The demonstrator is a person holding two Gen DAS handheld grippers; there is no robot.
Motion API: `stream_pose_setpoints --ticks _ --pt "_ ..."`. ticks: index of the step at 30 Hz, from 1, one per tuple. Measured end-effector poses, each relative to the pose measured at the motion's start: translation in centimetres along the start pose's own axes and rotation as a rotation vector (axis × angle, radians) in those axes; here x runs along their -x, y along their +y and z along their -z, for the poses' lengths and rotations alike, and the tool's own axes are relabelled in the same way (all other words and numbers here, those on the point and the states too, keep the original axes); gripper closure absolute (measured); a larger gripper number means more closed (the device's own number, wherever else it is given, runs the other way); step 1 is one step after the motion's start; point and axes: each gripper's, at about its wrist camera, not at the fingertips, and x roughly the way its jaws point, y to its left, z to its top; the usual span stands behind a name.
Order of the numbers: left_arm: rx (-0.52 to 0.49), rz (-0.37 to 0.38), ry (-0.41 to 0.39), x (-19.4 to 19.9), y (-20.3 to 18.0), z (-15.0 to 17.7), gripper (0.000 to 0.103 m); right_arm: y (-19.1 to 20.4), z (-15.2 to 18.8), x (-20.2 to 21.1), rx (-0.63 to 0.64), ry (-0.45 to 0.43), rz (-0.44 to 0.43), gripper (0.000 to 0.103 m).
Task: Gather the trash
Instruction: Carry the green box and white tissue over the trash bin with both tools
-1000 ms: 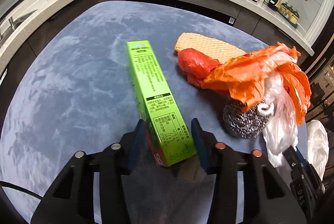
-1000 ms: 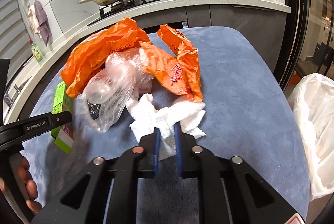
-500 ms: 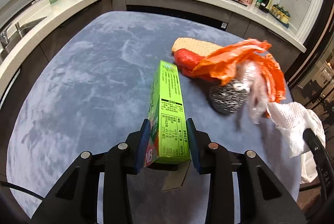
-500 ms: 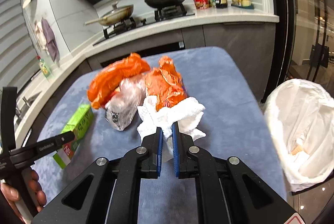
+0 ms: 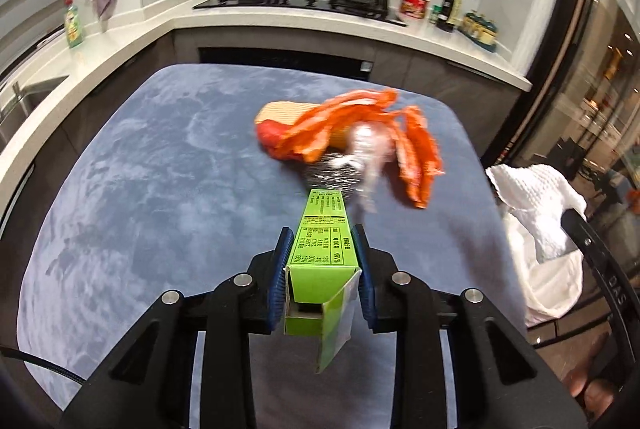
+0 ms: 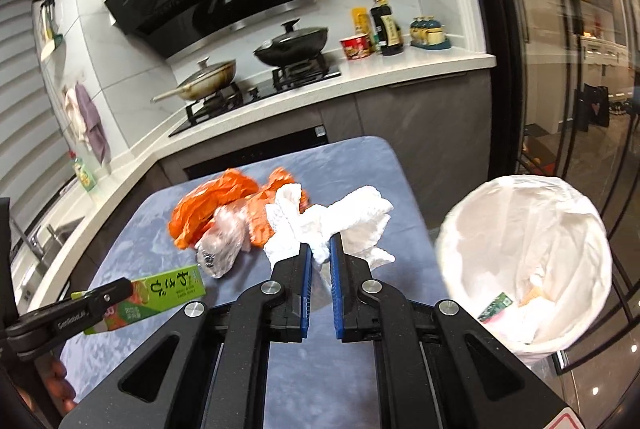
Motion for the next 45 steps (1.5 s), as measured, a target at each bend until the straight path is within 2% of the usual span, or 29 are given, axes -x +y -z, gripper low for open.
stream_pose_setpoints --ticks 21,33,45 --pt "-0.224 0.182 -0.064 3.8 -13.5 1.1 0.075 -10.1 -1.4 6.9 -0.126 -0.127 0.145 0.095" --pt "-0.307 0.257 -0.063 2.8 -19.8 1.1 0.075 -14.7 -1.3 8.4 -0.177 -0.137 0.218 0.095" --pt "-0.362 0.299 -0.042 1.3 -24.7 1.3 0.075 -17.9 -0.9 7.6 -0.218 -0.115 0.253 0.095"
